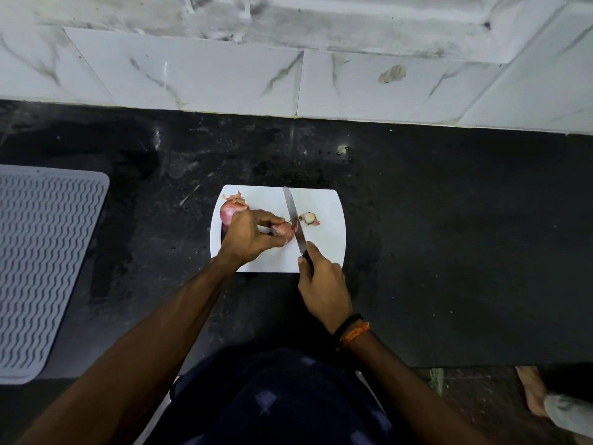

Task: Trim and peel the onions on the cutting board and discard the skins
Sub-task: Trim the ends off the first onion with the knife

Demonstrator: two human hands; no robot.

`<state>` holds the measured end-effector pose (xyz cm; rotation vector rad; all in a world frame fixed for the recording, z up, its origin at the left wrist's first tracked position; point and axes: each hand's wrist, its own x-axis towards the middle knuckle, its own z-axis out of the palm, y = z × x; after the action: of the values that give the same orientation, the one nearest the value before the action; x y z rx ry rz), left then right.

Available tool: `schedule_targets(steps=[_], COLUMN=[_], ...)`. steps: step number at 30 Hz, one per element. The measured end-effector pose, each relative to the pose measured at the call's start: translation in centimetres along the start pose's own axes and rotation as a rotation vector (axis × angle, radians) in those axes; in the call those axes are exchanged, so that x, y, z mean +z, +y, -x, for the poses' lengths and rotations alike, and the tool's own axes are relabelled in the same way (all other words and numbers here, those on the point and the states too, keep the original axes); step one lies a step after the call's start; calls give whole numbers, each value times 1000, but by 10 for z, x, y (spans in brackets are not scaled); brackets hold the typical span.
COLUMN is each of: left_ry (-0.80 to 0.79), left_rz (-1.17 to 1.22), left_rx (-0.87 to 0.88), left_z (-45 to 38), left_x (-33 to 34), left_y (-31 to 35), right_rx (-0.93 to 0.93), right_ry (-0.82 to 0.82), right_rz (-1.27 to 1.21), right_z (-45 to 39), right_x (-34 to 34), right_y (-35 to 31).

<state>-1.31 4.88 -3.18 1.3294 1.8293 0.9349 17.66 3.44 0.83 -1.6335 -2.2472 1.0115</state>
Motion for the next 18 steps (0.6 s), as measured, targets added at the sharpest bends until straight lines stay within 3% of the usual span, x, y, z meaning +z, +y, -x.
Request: schedule_targets(steps=[18], left_ry=[32], left_rz=[21], left_rx=[-6], left_z=[1], left_x=[3], left_y=[3], right_rx=[4], right_ry=[9], right_rz=[22], right_z=[13], right_x=[1], right_y=[2])
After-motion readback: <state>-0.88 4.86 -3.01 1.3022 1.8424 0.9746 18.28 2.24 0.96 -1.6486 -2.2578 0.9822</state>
